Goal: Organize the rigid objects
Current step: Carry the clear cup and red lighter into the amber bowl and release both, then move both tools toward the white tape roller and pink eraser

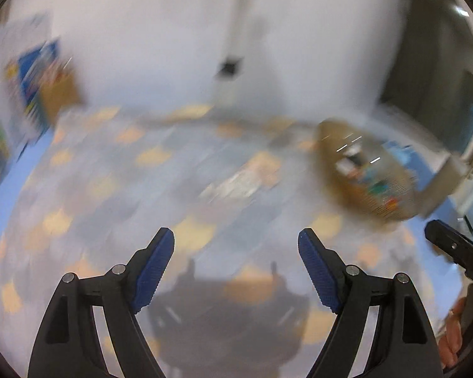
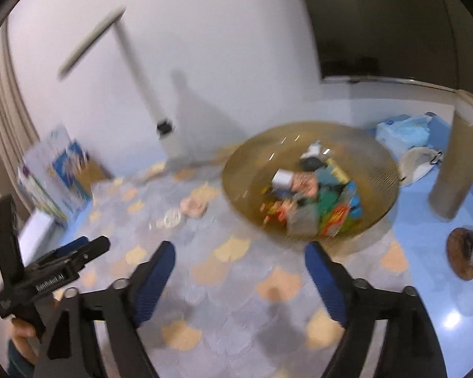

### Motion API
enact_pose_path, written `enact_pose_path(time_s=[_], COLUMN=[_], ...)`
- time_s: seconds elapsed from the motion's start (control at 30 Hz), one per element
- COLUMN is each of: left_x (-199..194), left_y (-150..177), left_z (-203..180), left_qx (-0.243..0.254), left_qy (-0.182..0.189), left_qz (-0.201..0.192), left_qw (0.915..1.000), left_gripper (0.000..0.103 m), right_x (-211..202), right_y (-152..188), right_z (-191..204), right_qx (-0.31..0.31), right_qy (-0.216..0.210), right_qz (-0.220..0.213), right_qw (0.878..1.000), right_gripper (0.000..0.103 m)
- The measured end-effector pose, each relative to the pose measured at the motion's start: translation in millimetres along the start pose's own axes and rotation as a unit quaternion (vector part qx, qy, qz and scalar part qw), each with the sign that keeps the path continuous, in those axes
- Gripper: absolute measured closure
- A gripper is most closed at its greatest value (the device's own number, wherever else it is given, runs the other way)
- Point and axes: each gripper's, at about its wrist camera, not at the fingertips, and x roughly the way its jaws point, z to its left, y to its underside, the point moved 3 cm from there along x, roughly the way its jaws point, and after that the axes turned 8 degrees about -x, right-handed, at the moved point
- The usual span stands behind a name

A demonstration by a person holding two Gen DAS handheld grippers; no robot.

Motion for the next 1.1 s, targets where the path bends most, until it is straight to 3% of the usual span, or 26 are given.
enact_pose_path(time_s=[0.1, 0.27, 0.53, 0.8, 0.97, 1.1], left_x=[20.9, 35.0, 37.6, 41.4, 43.6, 42.7], left_y=[25.3, 45.2, 51.6, 54.4, 58.9, 57.5], left_z=[28.9, 40.3, 27.8, 23.6, 15.0, 14.1], left_qx=[-0.019, -0.016, 0.022, 0.041, 0.068, 0.077], left_qy=[-0.022, -0.030, -0.047, -0.047, -0.067, -0.048], left_qz=[0.029, 0.037, 0.036, 0.044, 0.053, 0.065], left_qw=[0.9992, 0.9987, 0.9980, 0.9971, 0.9940, 0.9938], left_gripper=[0.024, 0.023, 0.021, 0.011, 0.011, 0.011], right_x=[33.3, 69.0, 87.5, 92.0, 94.2, 90.2], right_y=[31.9, 63.9, 69.8, 71.6, 71.4, 71.0], right_z=[20.8, 23.3, 29.8, 35.2, 31.2, 31.3], right_qx=[-0.035, -0.048, -0.074, -0.089, -0.080, -0.080], right_qy=[0.009, 0.032, 0.049, 0.058, 0.059, 0.063], right_qz=[0.020, 0.062, 0.101, 0.112, 0.118, 0.116], right_qw=[0.999, 0.996, 0.991, 0.988, 0.988, 0.988], right_gripper=[0.019, 0.019, 0.018, 0.018, 0.018, 0.018])
